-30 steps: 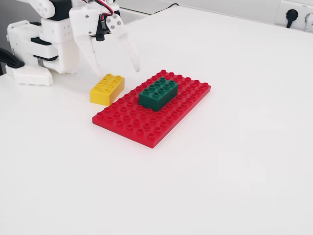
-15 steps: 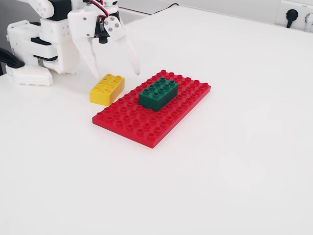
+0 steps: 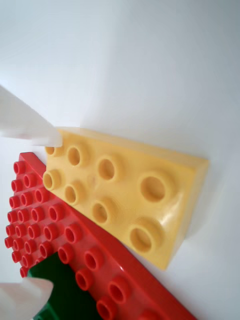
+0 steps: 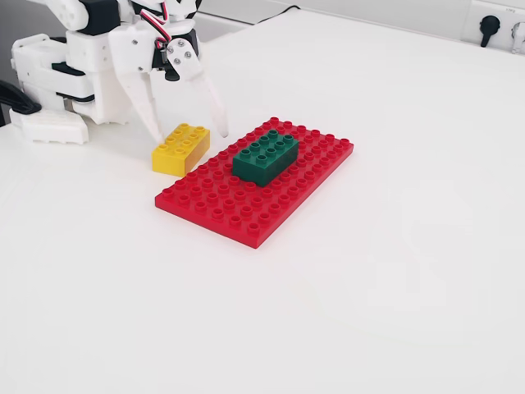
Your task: Put yellow lego brick onto the green one
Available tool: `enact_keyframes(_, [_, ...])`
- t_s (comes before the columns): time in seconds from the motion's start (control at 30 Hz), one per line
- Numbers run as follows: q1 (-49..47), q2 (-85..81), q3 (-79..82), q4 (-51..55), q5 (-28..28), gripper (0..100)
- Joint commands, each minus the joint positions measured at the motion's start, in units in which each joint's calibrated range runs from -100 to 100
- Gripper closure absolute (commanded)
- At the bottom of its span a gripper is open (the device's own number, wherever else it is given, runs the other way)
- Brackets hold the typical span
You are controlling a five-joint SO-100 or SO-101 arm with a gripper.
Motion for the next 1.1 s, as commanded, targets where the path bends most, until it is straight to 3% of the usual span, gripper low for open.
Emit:
enact_keyframes(0.0, [1.07,-0.86,-0.24,-2.28,-2.09,72])
enact_keyframes(0.13, [0.99,-0.11,-1.32,-3.75,-5.16,72])
enact_keyframes(0.9, [-5.86,-0.36,1.75,-4.01,-4.85,72])
enact_keyframes(1.07, [-4.53,-0.02,-0.96,-5.22,-7.87,72])
